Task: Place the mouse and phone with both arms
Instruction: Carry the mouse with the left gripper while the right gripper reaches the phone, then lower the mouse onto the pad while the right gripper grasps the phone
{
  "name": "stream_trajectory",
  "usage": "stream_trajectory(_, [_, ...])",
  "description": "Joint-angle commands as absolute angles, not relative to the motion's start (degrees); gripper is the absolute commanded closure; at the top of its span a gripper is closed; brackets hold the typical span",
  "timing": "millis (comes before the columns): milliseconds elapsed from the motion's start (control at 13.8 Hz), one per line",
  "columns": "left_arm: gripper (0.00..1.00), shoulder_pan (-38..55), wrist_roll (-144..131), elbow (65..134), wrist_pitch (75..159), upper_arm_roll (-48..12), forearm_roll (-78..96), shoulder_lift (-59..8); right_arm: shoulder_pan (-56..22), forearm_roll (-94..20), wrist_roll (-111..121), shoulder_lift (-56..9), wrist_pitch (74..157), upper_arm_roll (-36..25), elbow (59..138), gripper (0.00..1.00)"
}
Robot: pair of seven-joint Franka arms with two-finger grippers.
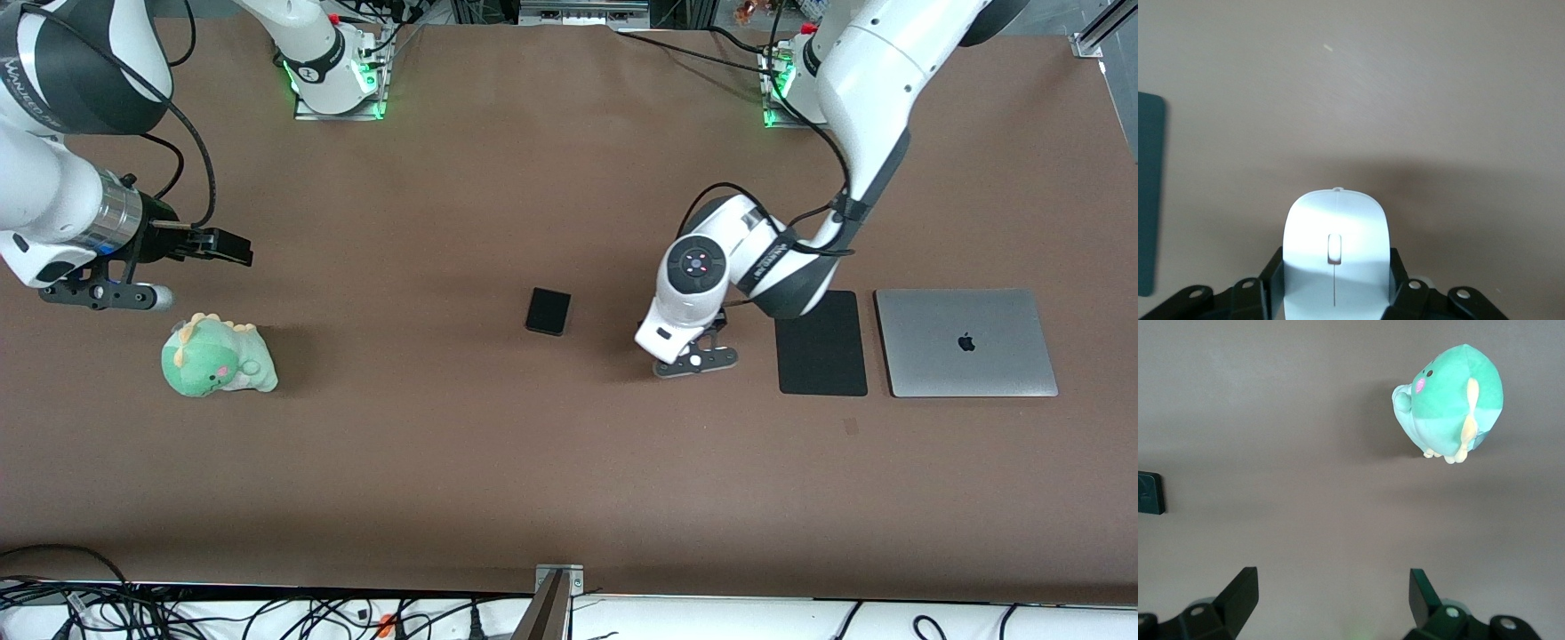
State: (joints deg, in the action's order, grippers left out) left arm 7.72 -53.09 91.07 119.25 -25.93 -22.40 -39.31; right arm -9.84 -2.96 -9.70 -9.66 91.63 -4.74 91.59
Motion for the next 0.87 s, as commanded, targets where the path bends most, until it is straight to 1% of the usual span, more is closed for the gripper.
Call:
stream_trajectory(0, [0.64,4.58,-52.82,92.98,117.43,-26.46,-23.29,-35.96,-12.64,-2.9,-15.0,-9.67,92.1,-4.75,91.5,0.0])
stream_trajectory(362, [0.65,-2.27,-45.1,96.41,117.42,-26.46,-23.29,-32.79,-21.6,-3.16,-27.05,-11.6,97.72,-4.75,91.32,0.0])
stream_trajectory(580, [0.65,-5.53,-41.14,97.29,117.42,-26.46,-23.29,-32.7,-26.79,-6.5,-34.26,-14.58,103.34,-4.75,91.06,0.0])
stream_trajectory(797, [0.64,-8.34,-36.4,98.87,117.42,-26.45,-23.29,-32.7,-31.36,-6.94,-39.71,-18.35,110.45,-4.75,91.05,0.0])
